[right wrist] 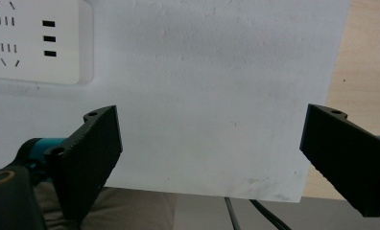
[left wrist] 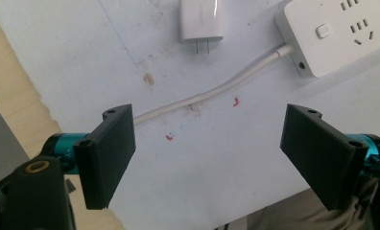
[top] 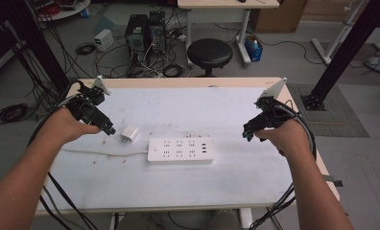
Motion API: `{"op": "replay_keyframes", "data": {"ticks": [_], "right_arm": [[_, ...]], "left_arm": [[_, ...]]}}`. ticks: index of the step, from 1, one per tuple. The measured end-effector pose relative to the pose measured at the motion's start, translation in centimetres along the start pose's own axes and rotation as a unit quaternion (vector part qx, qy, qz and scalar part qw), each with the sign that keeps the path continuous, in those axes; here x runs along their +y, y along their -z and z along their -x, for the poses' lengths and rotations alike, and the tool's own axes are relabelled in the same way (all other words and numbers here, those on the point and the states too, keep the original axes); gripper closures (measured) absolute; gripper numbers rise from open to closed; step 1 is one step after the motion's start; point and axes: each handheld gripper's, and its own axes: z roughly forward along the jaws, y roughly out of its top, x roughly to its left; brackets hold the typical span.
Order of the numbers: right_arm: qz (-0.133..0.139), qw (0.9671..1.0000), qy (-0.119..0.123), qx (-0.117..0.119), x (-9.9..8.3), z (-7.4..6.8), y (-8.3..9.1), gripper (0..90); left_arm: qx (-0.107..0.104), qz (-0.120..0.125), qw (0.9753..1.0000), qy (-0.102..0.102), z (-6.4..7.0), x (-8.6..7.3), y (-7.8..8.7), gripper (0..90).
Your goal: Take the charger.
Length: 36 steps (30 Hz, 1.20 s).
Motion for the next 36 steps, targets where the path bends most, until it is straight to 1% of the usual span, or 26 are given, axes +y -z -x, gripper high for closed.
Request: {"op": "replay_keyframes", "data": {"ticks": [4,7,8,13,15,18,20,23,27,28,31,34,36], "right_arm": [[0.000,1.0000,0.002,0.002,-0.1,-0.1,0.1,6.7],[0.001,1.0000,0.003,0.001,-0.1,-0.2,0.1,6.8],[0.001,1.0000,0.002,0.001,-0.1,-0.2,0.1,6.7],[0.001,1.0000,0.001,0.000,0.0,0.0,0.0,6.7],[-0.001,1.0000,-0.001,0.001,0.1,-0.1,0.0,6.7],[0.001,1.0000,-0.003,0.003,0.1,-0.1,0.1,6.8],[0.011,0.9999,-0.002,0.004,0.0,-0.1,0.2,6.8],[0.011,0.9999,-0.005,0.005,0.0,-0.1,0.3,6.8],[0.010,0.9999,-0.008,0.006,-0.1,0.2,0.4,6.8],[0.009,0.9999,-0.008,0.006,-0.1,0.2,0.4,6.8],[0.009,0.9999,-0.011,0.004,-0.2,0.4,0.4,6.7],[0.007,0.9999,-0.010,0.002,-0.2,0.4,0.6,6.8],[0.007,0.9999,-0.010,0.002,-0.2,0.2,0.7,6.7]], "left_arm": [[0.000,-0.002,1.0000,-0.003,0.1,0.1,-0.3,19.6],[0.000,0.000,1.0000,0.000,0.1,0.2,-0.4,19.6],[0.001,-0.002,1.0000,-0.004,0.1,0.2,-0.4,19.6],[0.003,-0.002,1.0000,-0.005,0.1,0.3,-0.5,19.6],[0.006,-0.002,0.9999,-0.009,0.1,0.4,-0.7,19.6],[0.009,-0.006,0.9999,-0.008,0.1,0.6,-1.2,19.6],[0.007,-0.008,0.9999,-0.006,0.1,0.9,-1.7,19.6],[0.007,-0.008,0.9999,-0.006,0.2,1.1,-2.1,19.6],[0.012,-0.011,0.9997,-0.015,0.3,1.7,-2.9,19.6],[0.012,-0.008,0.9998,-0.014,0.4,1.8,-3.1,19.6],[0.013,-0.010,0.9997,-0.018,0.4,2.1,-3.8,19.6],[0.009,-0.011,0.9997,-0.018,0.4,2.4,-4.5,19.6],[0.002,-0.014,0.9997,-0.020,0.4,2.4,-5.2,19.6]]}}
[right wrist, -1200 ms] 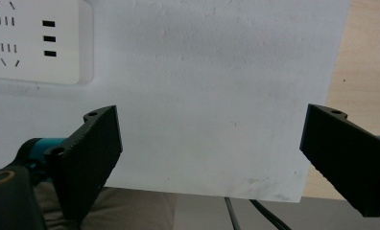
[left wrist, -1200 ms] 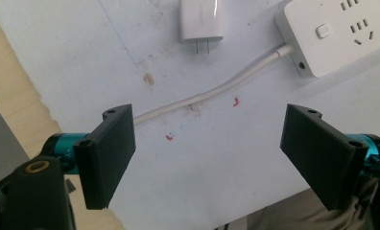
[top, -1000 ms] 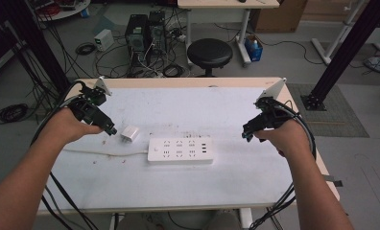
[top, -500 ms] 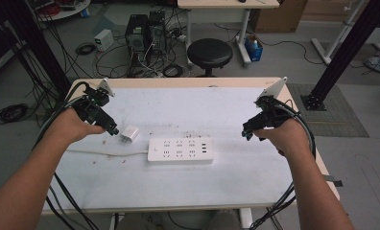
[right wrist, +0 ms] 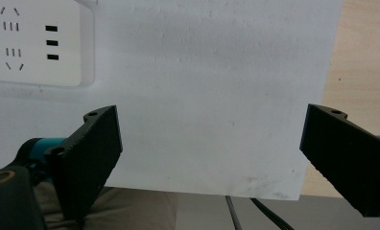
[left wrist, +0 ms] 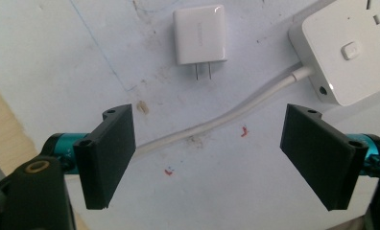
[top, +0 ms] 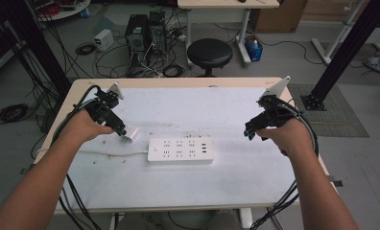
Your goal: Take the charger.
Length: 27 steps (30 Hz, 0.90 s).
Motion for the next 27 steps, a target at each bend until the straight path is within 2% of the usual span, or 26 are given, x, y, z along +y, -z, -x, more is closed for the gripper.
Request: {"op": "replay_keyframes", "data": {"ticks": [4,8,15,19,22,27], "right_arm": [[0.000,1.0000,0.008,0.000,0.1,-0.3,0.0,6.7],[-0.001,0.9999,0.014,-0.004,0.0,-0.6,-0.1,6.7],[-0.001,0.9999,0.015,-0.006,0.0,-0.5,-0.1,6.7],[-0.001,0.9999,0.011,-0.006,-0.1,-0.4,-0.1,6.8],[-0.001,0.9999,0.012,-0.006,-0.1,-0.3,-0.1,6.7],[-0.001,0.9998,0.021,-0.004,-0.2,-0.5,-0.2,6.7]], "left_arm": [[0.000,-0.003,1.0000,-0.001,-0.1,0.3,-1.0,19.6],[-0.003,-0.003,0.9999,0.009,-0.3,0.7,-2.0,19.6],[-0.005,-0.013,0.9998,0.017,-0.1,1.6,-4.0,19.6],[-0.006,-0.020,0.9993,0.032,-0.1,1.9,-5.1,19.6],[-0.010,-0.024,0.9990,0.035,-0.1,2.1,-5.7,19.6],[0.000,-0.024,0.9988,0.042,-0.2,2.6,-6.6,19.6]]}}
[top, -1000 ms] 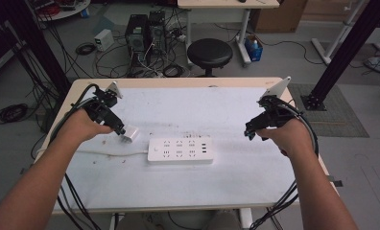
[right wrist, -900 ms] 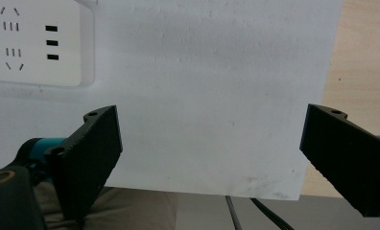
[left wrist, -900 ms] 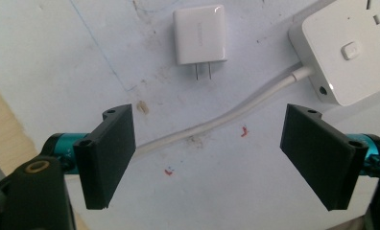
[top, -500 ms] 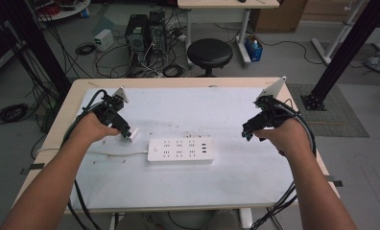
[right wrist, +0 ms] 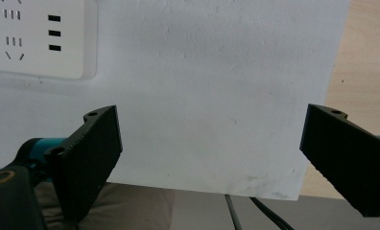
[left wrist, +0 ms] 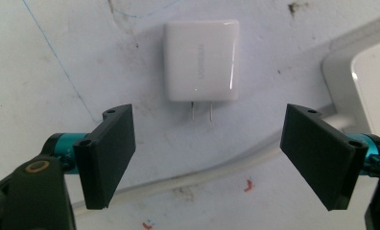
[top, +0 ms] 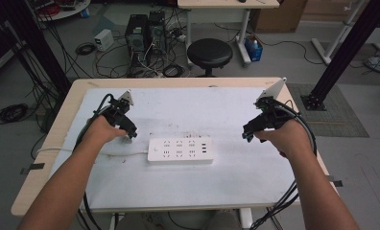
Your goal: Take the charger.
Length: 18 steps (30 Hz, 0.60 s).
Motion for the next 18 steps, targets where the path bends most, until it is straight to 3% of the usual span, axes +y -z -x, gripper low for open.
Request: {"op": "replay_keyframes", "data": {"ticks": [18], "right_arm": [[-0.003,1.0000,0.002,-0.001,-0.2,0.0,-0.3,6.8]], "left_arm": [[-0.005,-0.009,0.9999,0.004,-0.1,1.4,-3.9,20.0]]}}
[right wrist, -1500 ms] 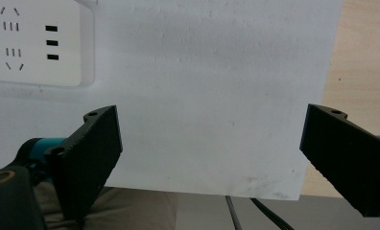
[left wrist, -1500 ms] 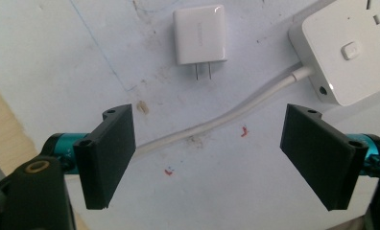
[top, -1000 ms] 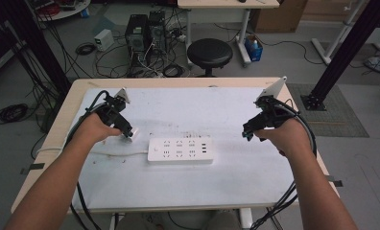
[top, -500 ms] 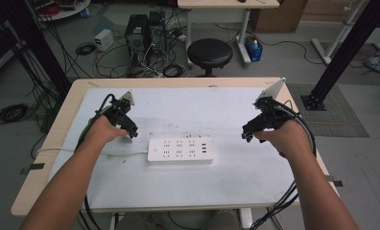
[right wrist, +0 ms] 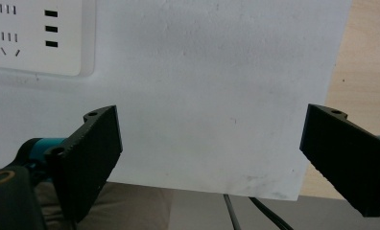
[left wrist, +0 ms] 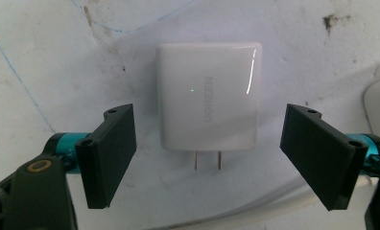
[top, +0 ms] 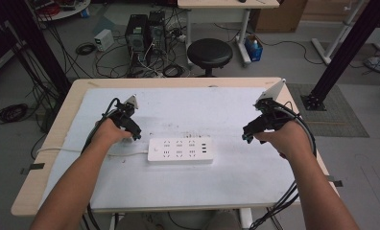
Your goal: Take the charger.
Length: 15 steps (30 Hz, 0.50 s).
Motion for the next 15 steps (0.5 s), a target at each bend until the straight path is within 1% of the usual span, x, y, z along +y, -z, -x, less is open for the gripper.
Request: {"op": "replay_keyframes", "data": {"ticks": [3,4,6,8,9,10,11,15], "right_arm": [[-0.001,1.0000,0.000,0.000,-0.01,0.00,-0.03,6.7],[-0.001,1.0000,0.001,0.000,-0.01,0.01,-0.06,6.7],[-0.001,1.0000,0.003,0.000,0.01,0.04,-0.05,6.8],[0.000,1.0000,0.000,0.003,0.01,-0.05,0.00,6.7],[-0.001,1.0000,0.002,0.003,-0.03,-0.07,0.03,6.7],[-0.001,1.0000,0.003,0.003,-0.06,-0.10,0.02,6.7],[-0.002,1.0000,0.001,0.002,-0.09,-0.14,0.01,6.8],[-0.002,1.0000,0.001,0.001,-0.16,0.07,0.03,6.8]], "left_arm": [[-0.001,0.000,1.0000,-0.001,0.01,0.11,-0.15,20.1],[-0.003,0.000,1.0000,0.003,0.09,0.17,-0.25,20.1],[-0.003,-0.005,1.0000,-0.002,0.10,0.33,-0.43,20.1],[-0.002,-0.003,0.9999,-0.009,0.13,0.41,-0.62,21.7],[-0.002,-0.007,0.9999,-0.013,0.09,0.45,-0.63,21.9],[-0.002,-0.005,0.9999,-0.014,0.05,0.46,-0.68,23.9],[-0.003,-0.002,1.0000,-0.008,0.06,0.45,-0.76,24.3],[-0.002,-0.006,0.9999,-0.007,-0.16,0.56,-0.86,24.4]]}}
